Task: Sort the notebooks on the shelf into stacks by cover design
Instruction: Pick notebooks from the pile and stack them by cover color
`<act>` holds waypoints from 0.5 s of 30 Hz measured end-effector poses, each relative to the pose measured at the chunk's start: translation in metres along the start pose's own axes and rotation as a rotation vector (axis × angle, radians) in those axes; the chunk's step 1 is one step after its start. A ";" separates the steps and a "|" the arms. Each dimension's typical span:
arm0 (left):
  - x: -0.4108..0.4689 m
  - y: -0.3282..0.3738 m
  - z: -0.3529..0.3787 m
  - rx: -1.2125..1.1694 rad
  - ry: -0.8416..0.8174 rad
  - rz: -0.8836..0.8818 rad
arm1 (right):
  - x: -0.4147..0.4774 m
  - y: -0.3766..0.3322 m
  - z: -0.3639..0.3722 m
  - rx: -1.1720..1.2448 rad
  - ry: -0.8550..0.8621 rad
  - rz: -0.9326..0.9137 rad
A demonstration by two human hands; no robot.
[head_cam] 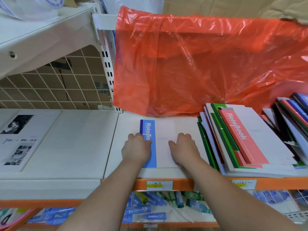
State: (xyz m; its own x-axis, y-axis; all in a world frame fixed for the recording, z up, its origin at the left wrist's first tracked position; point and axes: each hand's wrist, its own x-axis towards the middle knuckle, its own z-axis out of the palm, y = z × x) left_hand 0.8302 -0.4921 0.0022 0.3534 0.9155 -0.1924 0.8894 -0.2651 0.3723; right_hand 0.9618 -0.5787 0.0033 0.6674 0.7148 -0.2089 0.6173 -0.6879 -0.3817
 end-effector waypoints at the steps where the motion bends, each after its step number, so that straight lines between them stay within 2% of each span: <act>1: -0.001 0.001 -0.004 0.011 0.022 0.024 | 0.000 0.000 -0.004 -0.037 0.040 -0.059; 3: -0.003 0.007 -0.012 0.109 0.080 0.149 | 0.002 0.002 -0.012 -0.157 0.098 -0.216; 6: -0.002 0.020 -0.020 0.317 0.074 0.405 | 0.005 0.004 -0.022 -0.322 0.003 -0.356; 9: -0.004 0.032 -0.021 0.401 -0.038 0.486 | 0.000 0.010 -0.030 -0.402 -0.082 -0.348; 15: -0.016 0.046 -0.009 0.404 -0.076 0.544 | -0.019 0.030 -0.043 -0.422 -0.075 -0.296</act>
State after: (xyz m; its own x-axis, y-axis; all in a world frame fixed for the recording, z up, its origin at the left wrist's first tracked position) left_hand 0.8628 -0.5165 0.0308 0.7874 0.5998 -0.1424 0.6123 -0.7877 0.0683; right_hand 0.9854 -0.6182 0.0351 0.4163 0.8829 -0.2171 0.8998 -0.4344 -0.0416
